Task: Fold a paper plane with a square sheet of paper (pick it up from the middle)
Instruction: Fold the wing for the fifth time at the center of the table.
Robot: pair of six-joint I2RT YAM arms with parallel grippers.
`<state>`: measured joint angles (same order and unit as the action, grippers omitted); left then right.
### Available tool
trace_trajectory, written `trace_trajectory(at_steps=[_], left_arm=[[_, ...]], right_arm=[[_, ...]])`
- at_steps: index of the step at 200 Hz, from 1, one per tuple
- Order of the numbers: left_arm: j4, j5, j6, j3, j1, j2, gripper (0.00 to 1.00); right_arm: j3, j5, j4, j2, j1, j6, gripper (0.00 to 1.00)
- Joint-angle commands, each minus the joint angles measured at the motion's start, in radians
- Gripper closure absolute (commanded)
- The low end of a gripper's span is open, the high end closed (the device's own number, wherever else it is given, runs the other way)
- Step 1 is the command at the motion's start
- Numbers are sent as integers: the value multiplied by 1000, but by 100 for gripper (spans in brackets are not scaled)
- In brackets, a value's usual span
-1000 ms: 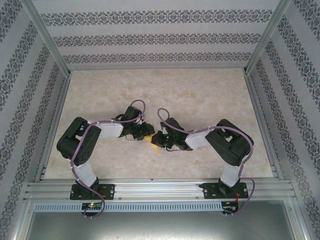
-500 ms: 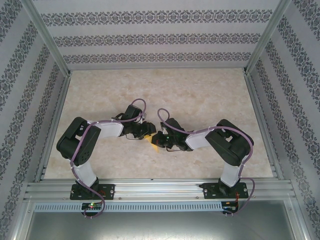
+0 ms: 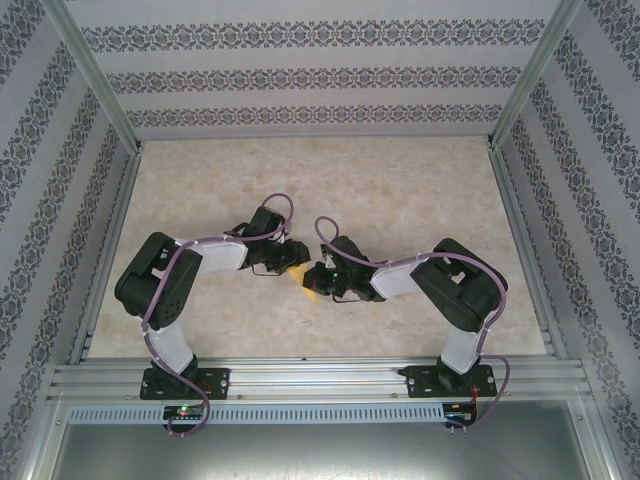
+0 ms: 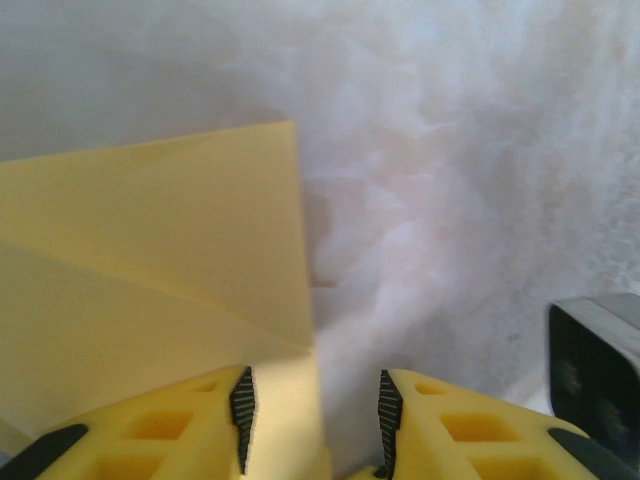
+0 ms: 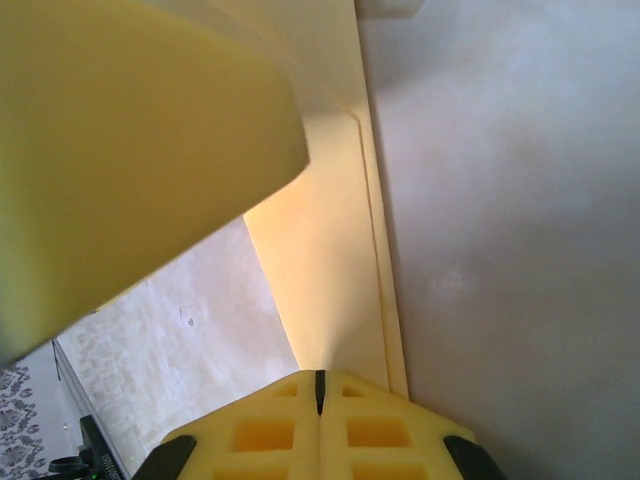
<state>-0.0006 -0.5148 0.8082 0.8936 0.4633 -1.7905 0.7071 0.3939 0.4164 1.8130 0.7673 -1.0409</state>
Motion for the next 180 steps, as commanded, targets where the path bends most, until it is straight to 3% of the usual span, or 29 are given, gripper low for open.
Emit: trace_trajectory(at_steps=[1, 180], left_arm=[[-82, 61, -29, 8, -29, -43, 60], [-188, 20, -122, 82, -251, -72, 59]], right_arm=[[-32, -17, -196, 39, -3, 34, 100], [-19, -13, -278, 34, -1, 71, 100]])
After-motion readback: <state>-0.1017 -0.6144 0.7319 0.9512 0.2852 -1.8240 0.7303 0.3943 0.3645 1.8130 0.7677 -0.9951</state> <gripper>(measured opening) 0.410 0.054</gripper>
